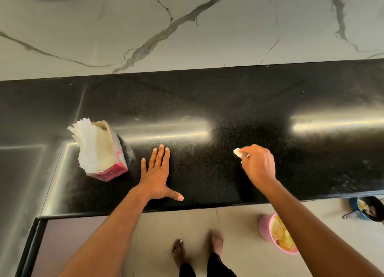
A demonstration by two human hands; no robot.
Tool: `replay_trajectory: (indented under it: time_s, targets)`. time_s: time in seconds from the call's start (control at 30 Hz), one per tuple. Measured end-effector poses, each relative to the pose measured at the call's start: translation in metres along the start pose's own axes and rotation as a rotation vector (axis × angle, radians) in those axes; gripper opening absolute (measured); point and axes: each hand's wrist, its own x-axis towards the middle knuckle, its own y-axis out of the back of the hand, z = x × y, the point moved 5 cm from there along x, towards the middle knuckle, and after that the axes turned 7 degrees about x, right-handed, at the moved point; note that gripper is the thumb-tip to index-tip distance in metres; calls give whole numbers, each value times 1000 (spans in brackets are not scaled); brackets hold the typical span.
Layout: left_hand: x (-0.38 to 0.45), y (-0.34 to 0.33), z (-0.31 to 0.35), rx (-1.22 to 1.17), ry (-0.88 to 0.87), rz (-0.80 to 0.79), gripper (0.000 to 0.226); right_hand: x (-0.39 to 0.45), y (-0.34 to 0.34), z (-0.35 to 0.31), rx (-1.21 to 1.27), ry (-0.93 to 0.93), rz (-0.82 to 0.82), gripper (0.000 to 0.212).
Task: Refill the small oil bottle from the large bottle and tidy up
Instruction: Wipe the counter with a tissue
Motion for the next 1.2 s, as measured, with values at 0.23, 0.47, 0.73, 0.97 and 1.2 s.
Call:
replay_trajectory:
  time_s: [0.23, 0.47, 0.73, 0.97, 1.2]
  targets:
    - [-1, 1, 1, 5, 4, 8, 172, -41, -49, -54, -4, 109, -198, 10]
    - [-3, 2, 1, 17, 9, 18, 171, -30, -78, -83, -266, 344, -268, 23]
    - [-1, -1, -1, 14, -12, 55, 171, -28, -83, -116, -194, 424, -395, 29]
    - [-4, -4, -3, -26, -43, 116, 171, -73, -61, -100, -341, 480, -362, 54]
    - [-14, 5, 17, -45, -46, 211, 158, -81, -64, -98, -317, 408, -323, 85]
